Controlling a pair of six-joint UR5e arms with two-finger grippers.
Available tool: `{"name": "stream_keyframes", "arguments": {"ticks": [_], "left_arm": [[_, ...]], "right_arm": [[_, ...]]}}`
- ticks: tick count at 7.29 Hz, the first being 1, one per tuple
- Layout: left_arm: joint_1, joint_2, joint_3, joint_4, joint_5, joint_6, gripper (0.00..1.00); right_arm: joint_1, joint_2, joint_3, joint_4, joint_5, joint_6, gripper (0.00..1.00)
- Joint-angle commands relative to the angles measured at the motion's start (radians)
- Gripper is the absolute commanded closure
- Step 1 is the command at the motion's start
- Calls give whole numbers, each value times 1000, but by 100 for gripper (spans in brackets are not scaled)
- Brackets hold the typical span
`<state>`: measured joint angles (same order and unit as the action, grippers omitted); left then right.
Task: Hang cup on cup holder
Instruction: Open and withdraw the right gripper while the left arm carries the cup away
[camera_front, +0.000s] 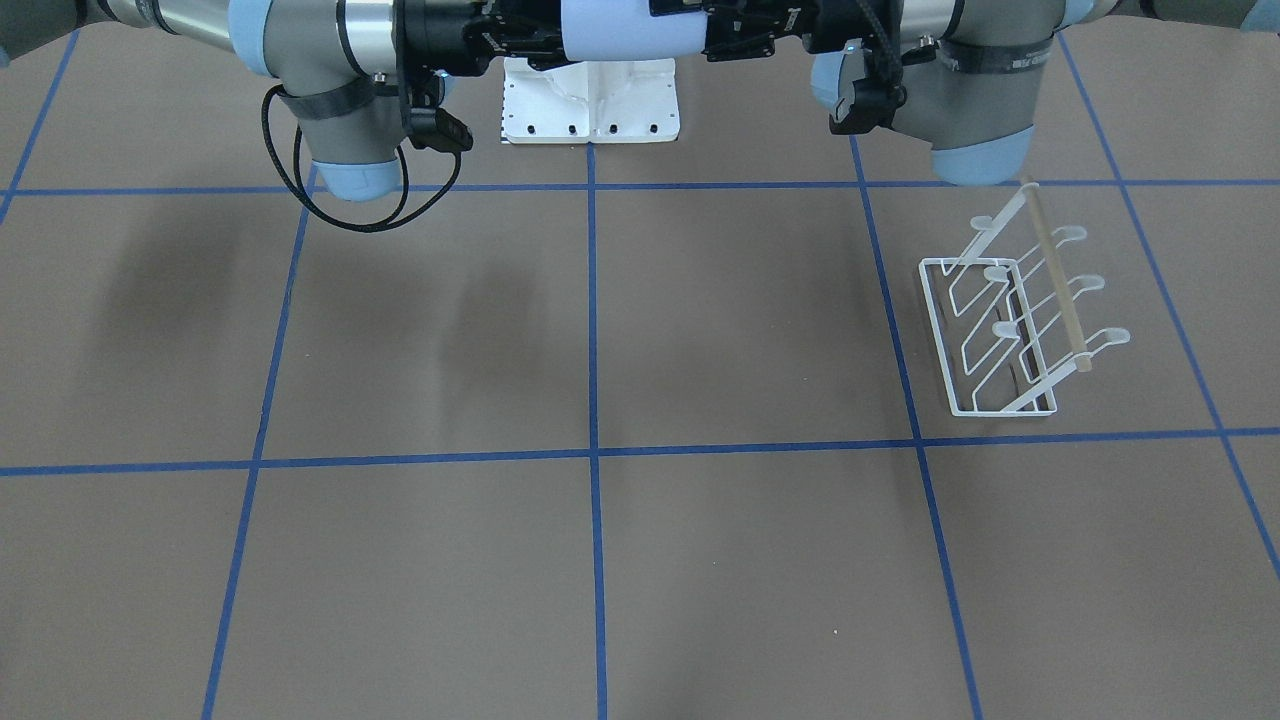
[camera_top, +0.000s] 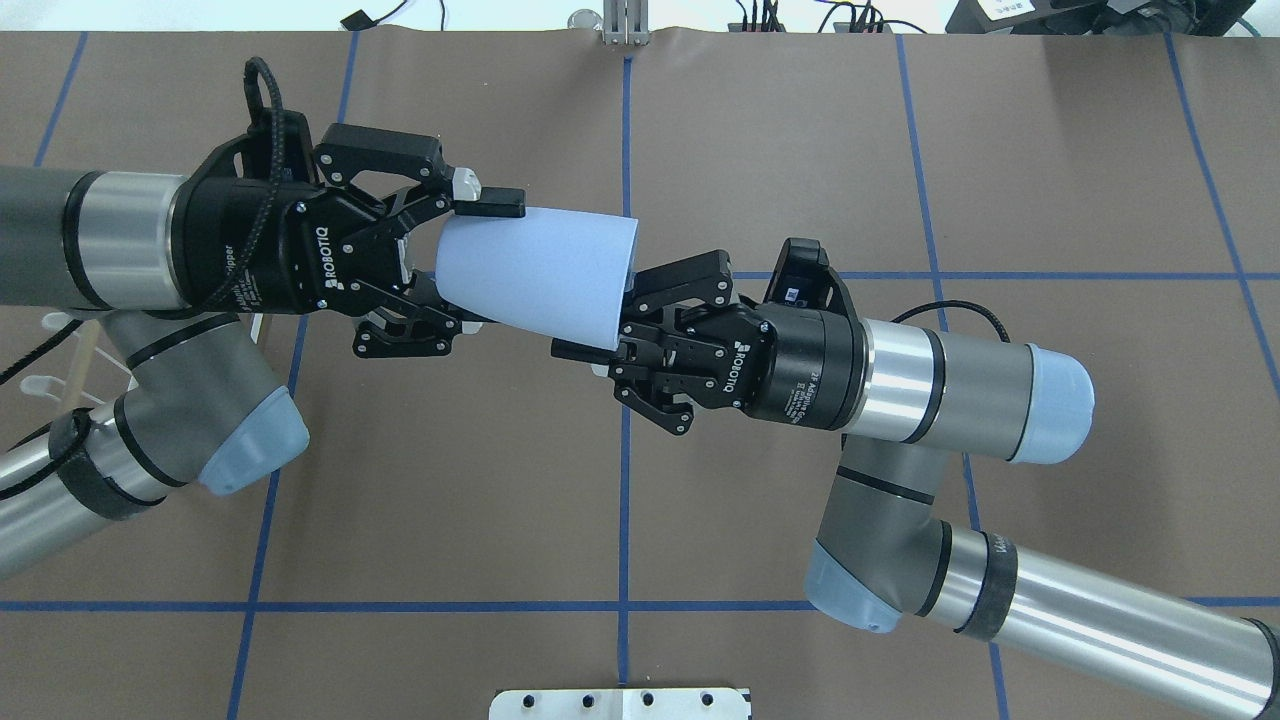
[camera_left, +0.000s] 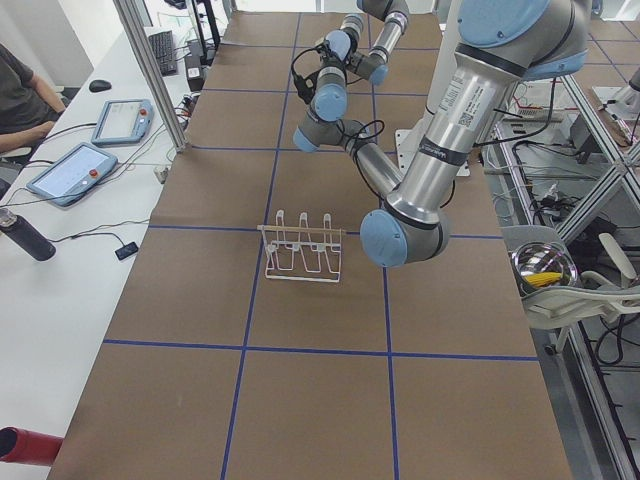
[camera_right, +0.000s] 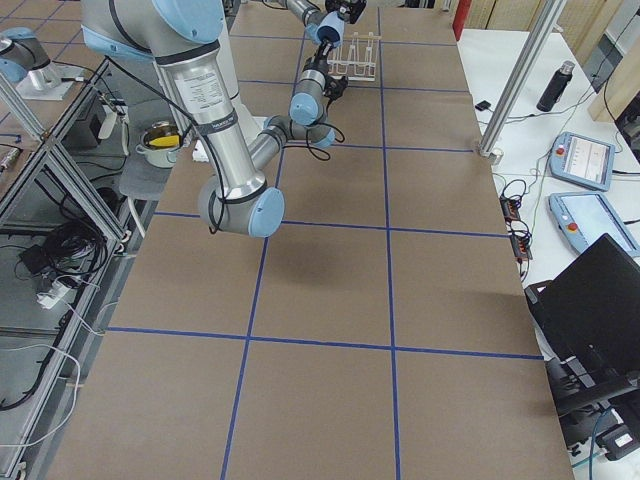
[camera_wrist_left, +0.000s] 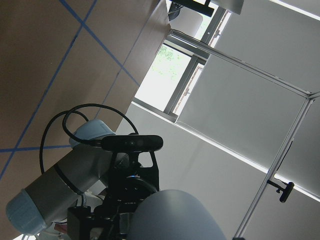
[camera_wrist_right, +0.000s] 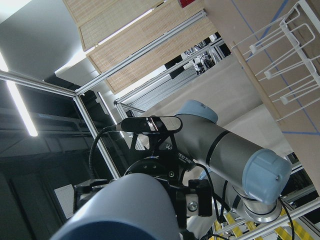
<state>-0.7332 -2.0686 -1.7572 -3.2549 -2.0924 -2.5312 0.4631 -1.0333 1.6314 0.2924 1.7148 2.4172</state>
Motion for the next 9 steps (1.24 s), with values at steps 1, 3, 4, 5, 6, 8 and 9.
{"name": "stream_keyframes", "arguments": {"ticks": [1,3,4,5,6,8,9], "left_arm": [[0,2,1,-2,0,2,100],[0,10,13,0,0,20,100],[-12,18,13,4,0,104,100],[-52,71,13,12,-11,217,100],[-118,96,10,61,-34,294,100],[-303,155,22,261,-310,508,100],[-352,201,13,350,-328,613,100]], "right_arm": [[5,-4,4,2,2,-3,0],[58,-52,18,19,15,-41,0],[68,-97,15,43,40,-146,0],[92,-137,12,51,64,-243,0],[156,-168,-10,27,156,-316,0],[319,-218,-83,21,369,-415,0],[375,-237,-153,21,418,-475,0]]}}
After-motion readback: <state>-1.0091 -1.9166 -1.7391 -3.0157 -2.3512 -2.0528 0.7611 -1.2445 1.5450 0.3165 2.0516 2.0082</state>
